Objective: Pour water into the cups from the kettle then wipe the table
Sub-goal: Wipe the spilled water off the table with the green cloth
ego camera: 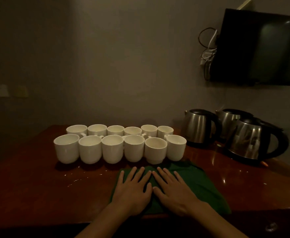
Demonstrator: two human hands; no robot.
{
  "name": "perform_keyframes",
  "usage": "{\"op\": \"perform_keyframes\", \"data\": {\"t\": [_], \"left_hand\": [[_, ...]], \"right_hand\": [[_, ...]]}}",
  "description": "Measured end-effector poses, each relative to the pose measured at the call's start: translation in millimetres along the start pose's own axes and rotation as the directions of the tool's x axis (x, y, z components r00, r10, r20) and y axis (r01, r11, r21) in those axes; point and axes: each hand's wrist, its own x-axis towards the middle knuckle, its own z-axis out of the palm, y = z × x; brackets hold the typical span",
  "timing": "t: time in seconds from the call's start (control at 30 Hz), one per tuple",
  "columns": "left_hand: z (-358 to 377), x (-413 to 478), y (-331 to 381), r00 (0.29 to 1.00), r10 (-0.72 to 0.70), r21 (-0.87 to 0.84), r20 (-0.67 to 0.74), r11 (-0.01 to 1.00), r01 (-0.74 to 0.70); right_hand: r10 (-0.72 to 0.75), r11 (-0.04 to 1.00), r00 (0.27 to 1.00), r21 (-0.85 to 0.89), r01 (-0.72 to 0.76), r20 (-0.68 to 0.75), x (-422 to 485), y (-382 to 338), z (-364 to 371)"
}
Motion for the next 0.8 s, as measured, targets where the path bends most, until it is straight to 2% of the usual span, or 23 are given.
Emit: {"op": "perform_keyframes", "data": {"t": [0.27,0.8], "left_hand": [[-11,-19,-60,0.999,-0.035,0.034,-0.024,0.999,0.036],[-34,-60,-176,0.991,-0.129,0.073,0.033,0.989,0.126]], "right_hand": [[-0.068,0.998,0.998,0.012,0.068,-0.006,26,-57,5],[-0.159,0.987,0.987,0.030,0.159,0.014,69,-170,13]]}}
